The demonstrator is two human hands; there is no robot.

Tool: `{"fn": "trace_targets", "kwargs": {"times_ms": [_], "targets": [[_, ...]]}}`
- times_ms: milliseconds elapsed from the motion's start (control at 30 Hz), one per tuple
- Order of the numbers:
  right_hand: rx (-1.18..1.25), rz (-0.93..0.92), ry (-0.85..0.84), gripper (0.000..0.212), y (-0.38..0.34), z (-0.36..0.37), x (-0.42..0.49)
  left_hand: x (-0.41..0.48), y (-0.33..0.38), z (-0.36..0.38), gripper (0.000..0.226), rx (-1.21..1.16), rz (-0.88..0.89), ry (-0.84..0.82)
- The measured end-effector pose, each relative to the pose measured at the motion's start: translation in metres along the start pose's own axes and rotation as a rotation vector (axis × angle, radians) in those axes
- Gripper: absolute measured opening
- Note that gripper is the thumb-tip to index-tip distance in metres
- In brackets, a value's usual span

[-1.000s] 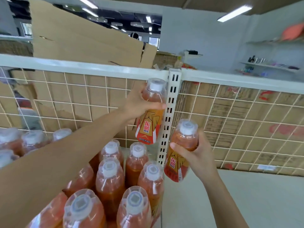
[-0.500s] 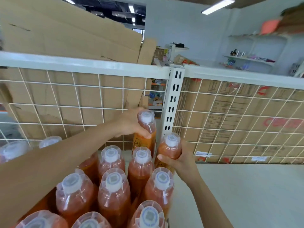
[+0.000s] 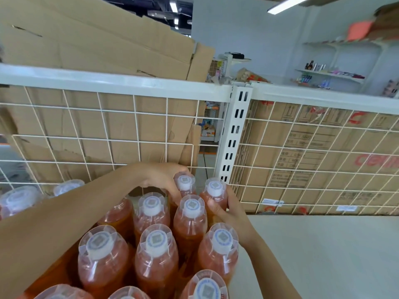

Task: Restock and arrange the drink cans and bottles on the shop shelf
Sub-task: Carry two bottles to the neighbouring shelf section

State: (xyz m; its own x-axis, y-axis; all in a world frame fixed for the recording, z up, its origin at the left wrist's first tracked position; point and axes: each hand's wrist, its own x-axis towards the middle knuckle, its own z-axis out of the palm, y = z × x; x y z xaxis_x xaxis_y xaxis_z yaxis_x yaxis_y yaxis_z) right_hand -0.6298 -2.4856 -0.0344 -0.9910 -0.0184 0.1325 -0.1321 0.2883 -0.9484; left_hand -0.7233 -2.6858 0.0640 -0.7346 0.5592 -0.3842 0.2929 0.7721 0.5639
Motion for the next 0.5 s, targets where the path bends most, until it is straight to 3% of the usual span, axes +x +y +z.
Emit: {"fn": "trace_targets", "kwargs": {"times_ms": [100, 233, 367, 500], "targets": [[0.023, 0.027, -0.017, 0.06, -0.001, 0.001, -0.002, -0.003, -0.002, -0.001, 0.06, 0.03, 0.002, -0.074], [-0.039, 0.052, 0.005, 0.065, -0.007, -0.001, -0.008, -0.009, 0.0, -0.002, 0.054, -0.133, 0.012, -0.122], [-0.182, 0.013, 0.179, 0.061, -0.018, -0.009, -0.024, -0.018, 0.009, -0.003, 0.055, -0.037, 0.096, -0.003], [-0.398, -0.073, 0.306, 0.065, -0.036, -0.02, -0.048, -0.038, 0.025, -0.001, 0.052, 0.21, 0.227, 0.181]]}}
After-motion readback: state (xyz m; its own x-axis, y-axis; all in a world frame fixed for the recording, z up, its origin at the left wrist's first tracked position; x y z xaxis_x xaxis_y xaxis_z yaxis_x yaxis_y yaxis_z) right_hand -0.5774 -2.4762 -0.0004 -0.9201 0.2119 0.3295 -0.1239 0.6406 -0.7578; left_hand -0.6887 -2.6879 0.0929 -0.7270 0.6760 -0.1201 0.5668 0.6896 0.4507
